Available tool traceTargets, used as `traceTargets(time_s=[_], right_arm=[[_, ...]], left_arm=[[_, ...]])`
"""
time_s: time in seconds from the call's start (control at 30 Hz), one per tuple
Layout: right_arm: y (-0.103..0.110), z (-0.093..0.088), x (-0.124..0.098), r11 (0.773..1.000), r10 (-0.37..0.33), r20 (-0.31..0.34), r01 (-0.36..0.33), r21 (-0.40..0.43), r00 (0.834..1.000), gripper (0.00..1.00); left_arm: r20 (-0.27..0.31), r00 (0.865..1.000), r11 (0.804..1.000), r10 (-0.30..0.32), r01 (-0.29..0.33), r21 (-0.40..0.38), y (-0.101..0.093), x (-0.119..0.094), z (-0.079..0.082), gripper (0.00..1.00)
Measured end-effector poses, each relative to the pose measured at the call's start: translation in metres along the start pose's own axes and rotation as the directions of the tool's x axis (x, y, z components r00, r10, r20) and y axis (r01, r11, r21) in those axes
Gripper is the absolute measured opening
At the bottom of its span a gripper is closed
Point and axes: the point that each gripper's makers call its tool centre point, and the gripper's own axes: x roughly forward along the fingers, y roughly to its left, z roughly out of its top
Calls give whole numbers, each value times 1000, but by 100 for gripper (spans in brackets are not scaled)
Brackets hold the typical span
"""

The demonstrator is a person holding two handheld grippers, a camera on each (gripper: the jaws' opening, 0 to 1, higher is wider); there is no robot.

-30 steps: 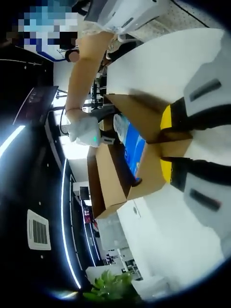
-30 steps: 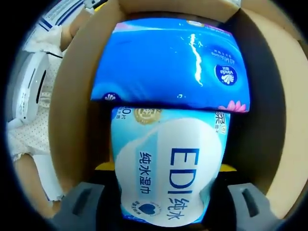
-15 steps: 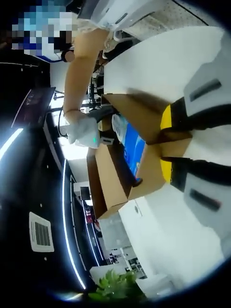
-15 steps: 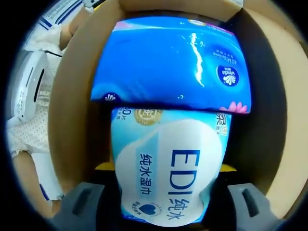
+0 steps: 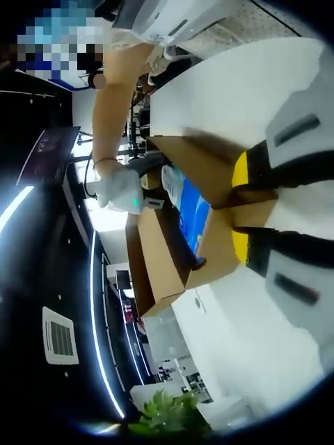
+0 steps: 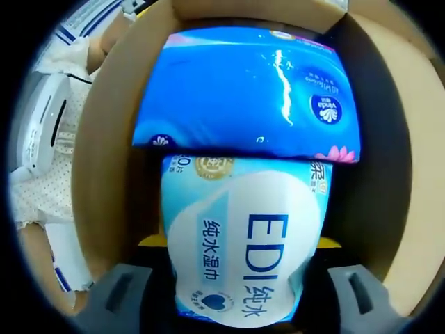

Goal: Operate the shoe box by opening the lid, removing the specified soft item, and placing it in the target area until the item is outside and the box remains undamaged.

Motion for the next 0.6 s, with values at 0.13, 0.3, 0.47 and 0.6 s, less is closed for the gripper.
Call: traceTargets(time_s=[0.13, 0.3, 0.47, 0.6], right_arm=[[-1, 0, 0, 1000, -1, -6, 1, 1, 1000, 76], [-1, 0, 0, 1000, -2, -10, 2, 3, 1000, 75], [-1, 0, -1, 1000, -3, -15, 3, 16, 1000, 73], [-2, -1, -3, 1000, -7, -12, 7, 20, 1000, 71]], left_arm=[[0, 1000, 1000, -1, 1, 2, 0, 0, -1, 21], [0, 1000, 1000, -3, 3, 3, 0, -1, -1, 21], [2, 1000, 1000, -4, 4, 3, -1, 0, -1, 21], [3, 1000, 1000, -5, 5, 2, -2, 0, 0, 20]])
